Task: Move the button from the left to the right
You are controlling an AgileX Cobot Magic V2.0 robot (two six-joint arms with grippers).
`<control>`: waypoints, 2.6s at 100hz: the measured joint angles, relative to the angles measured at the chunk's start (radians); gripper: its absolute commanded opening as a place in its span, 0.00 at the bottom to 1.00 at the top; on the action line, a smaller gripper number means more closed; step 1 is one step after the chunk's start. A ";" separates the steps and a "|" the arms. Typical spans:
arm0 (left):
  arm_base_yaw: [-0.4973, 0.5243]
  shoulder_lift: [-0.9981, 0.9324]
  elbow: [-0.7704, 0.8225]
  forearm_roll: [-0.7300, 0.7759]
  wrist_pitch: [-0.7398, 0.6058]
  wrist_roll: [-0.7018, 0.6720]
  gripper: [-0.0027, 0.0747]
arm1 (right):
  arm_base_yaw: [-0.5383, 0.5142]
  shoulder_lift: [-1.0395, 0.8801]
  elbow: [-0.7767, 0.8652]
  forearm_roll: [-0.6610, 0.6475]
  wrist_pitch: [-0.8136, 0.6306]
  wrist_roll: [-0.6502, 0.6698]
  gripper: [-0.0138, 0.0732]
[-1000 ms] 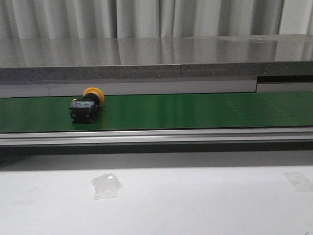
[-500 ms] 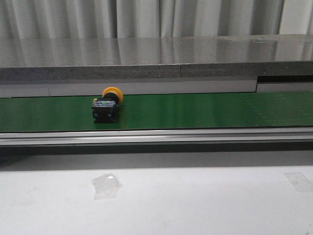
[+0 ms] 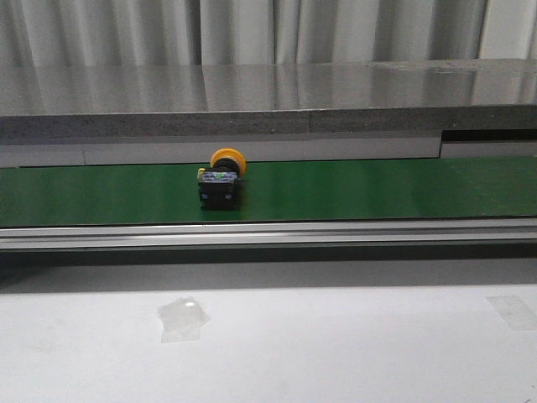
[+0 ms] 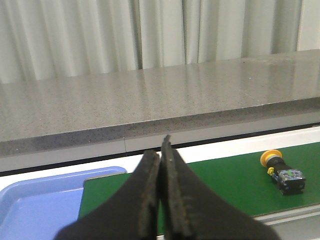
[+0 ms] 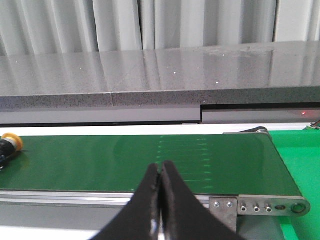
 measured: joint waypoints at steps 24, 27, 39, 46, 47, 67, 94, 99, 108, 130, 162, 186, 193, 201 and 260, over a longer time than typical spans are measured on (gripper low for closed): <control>0.000 0.000 0.000 0.000 0.000 0.000 0.01 | 0.000 0.211 -0.238 0.000 0.245 0.000 0.08; 0.000 0.000 0.000 0.000 0.000 0.000 0.01 | 0.000 0.248 -0.276 0.000 0.290 0.000 0.08; 0.000 0.000 0.000 0.000 0.000 0.000 0.01 | 0.000 0.379 -0.403 0.000 0.436 0.000 0.08; 0.000 0.000 0.000 0.000 0.000 0.000 0.01 | 0.000 0.459 -0.474 0.000 0.515 0.000 0.08; 0.000 0.000 0.000 0.000 0.000 0.000 0.01 | 0.000 0.467 -0.481 0.000 0.523 0.000 0.08; 0.000 0.000 0.000 0.000 0.000 0.000 0.01 | 0.000 0.670 -0.645 0.000 0.650 0.000 0.08; 0.000 0.000 0.000 0.000 0.000 0.000 0.01 | 0.000 0.803 -0.701 0.004 0.652 0.000 0.09; 0.000 0.000 0.000 0.000 0.000 0.000 0.01 | 0.000 0.817 -0.701 0.005 0.657 0.000 0.12; 0.000 0.000 0.000 0.000 0.000 0.000 0.01 | 0.000 0.829 -0.701 0.014 0.669 0.000 0.26; 0.000 0.000 0.000 0.000 0.000 0.000 0.01 | 0.000 0.835 -0.701 0.059 0.677 0.000 0.78; 0.000 0.000 0.000 0.000 0.000 0.000 0.01 | 0.000 0.855 -0.710 0.117 0.656 0.000 0.87; 0.000 0.000 0.000 0.000 0.000 0.000 0.01 | 0.000 0.978 -0.814 0.121 0.670 -0.052 0.87; 0.000 0.000 0.000 0.000 0.000 0.000 0.01 | 0.000 1.026 -0.853 0.123 0.670 -0.076 0.87; 0.000 0.000 0.000 0.000 0.000 0.000 0.01 | 0.000 1.085 -0.894 0.123 0.670 -0.100 0.87; 0.000 0.000 0.000 0.000 0.000 0.000 0.01 | 0.000 1.450 -1.044 0.123 0.632 -0.208 0.87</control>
